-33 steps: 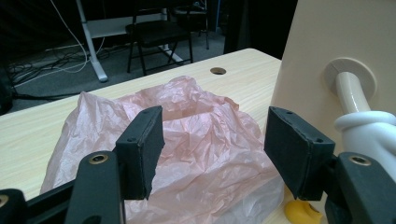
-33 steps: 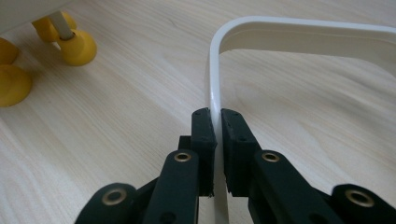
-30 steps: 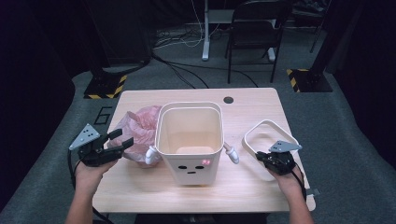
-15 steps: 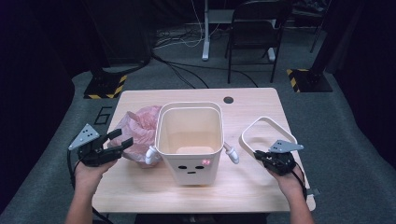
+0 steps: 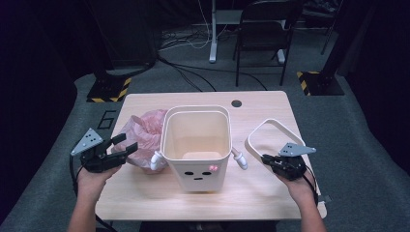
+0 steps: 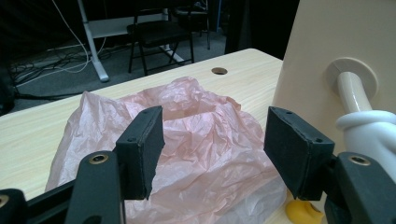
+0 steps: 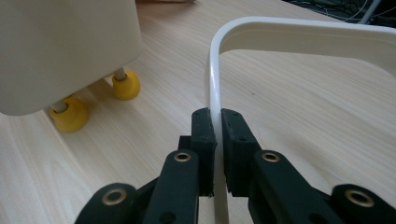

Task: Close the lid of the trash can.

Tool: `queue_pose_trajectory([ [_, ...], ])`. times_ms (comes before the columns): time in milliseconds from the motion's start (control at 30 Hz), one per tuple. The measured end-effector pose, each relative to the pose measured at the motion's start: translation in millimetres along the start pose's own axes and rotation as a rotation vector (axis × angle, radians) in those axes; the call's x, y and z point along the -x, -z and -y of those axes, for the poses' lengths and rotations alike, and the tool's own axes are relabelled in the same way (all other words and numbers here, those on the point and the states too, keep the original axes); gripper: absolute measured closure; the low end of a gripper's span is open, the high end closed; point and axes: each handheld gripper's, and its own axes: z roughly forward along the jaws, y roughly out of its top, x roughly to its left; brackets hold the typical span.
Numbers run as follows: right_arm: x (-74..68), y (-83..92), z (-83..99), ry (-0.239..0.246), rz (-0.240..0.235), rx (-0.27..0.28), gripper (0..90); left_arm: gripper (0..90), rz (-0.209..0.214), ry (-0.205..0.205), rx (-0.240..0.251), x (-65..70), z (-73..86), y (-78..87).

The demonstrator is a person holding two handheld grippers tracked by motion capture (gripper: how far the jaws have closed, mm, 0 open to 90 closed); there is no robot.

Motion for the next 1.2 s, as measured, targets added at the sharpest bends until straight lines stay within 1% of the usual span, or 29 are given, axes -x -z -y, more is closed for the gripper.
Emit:
queue_pose_trajectory([
  [67,-0.9,1.7,-1.8,-0.005,-0.008,0.008,84.0,37.4,0.000,0.000,0.001,0.1,-0.1,0.2],
  [267,-3.4,5.9,-7.5,0.000,-0.017,0.029,84.0,37.5,0.001,-0.003,0.001,0.3,-0.1,0.2],
  [400,-4.1,10.1,-10.0,-0.001,-0.027,0.050,84.0,37.6,0.000,0.003,0.004,1.1,-0.4,0.7],
  [633,-4.9,16.6,-14.2,-0.007,-0.047,0.088,84.0,37.7,-0.001,-0.004,0.005,1.7,-1.0,1.3],
  [833,-6.8,18.5,-16.9,0.002,-0.060,0.100,84.0,37.7,0.000,-0.004,0.006,1.8,-1.1,1.3],
  [967,-7.8,20.3,-18.7,-0.001,-0.071,0.110,84.1,37.7,0.000,-0.007,0.007,1.9,-1.4,1.3],
  [1167,-7.4,25.5,-21.3,-0.013,-0.100,0.154,84.1,38.3,-0.001,-0.008,0.012,2.5,-1.5,2.0],
  [1200,-7.4,26.7,-21.7,-0.016,-0.106,0.161,84.1,38.4,-0.002,-0.003,0.014,2.8,-1.5,2.1],
])
